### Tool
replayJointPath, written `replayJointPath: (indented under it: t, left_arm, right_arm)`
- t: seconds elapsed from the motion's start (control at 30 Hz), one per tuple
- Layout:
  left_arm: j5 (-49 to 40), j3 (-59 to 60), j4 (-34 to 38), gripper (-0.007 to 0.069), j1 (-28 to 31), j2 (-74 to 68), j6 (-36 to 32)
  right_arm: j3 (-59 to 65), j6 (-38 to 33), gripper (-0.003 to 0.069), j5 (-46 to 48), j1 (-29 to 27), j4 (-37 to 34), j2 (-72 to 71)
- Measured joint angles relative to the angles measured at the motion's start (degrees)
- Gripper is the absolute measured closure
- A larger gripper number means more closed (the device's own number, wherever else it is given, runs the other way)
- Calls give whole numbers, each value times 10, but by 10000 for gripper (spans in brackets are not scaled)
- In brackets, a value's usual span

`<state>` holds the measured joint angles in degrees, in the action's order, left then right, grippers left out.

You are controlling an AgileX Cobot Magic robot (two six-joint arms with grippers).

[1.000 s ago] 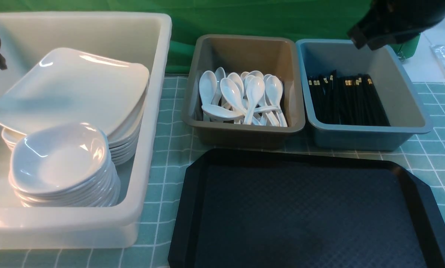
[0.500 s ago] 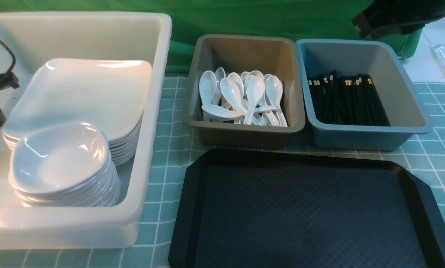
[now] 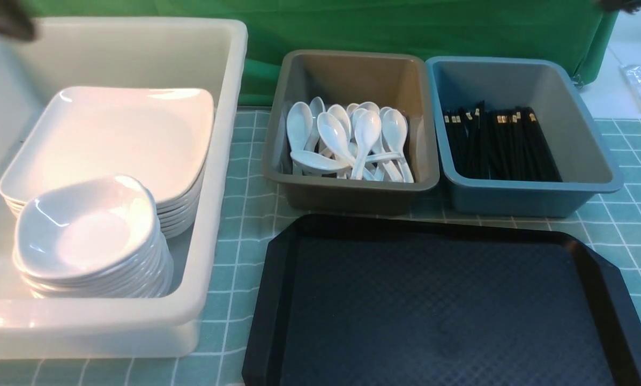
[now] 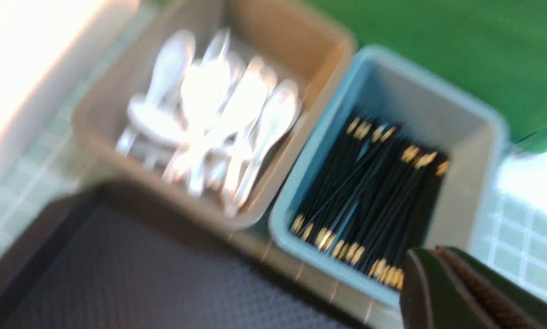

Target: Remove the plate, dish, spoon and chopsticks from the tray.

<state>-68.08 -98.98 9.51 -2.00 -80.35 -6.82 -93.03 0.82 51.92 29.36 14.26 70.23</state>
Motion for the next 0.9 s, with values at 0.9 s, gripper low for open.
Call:
replayJointPath:
  t: [0.9]
  left_arm:
    - [403,792,2,615,-231,690,88]
  right_arm:
    - [634,92,622,-444,-1,25,-620]
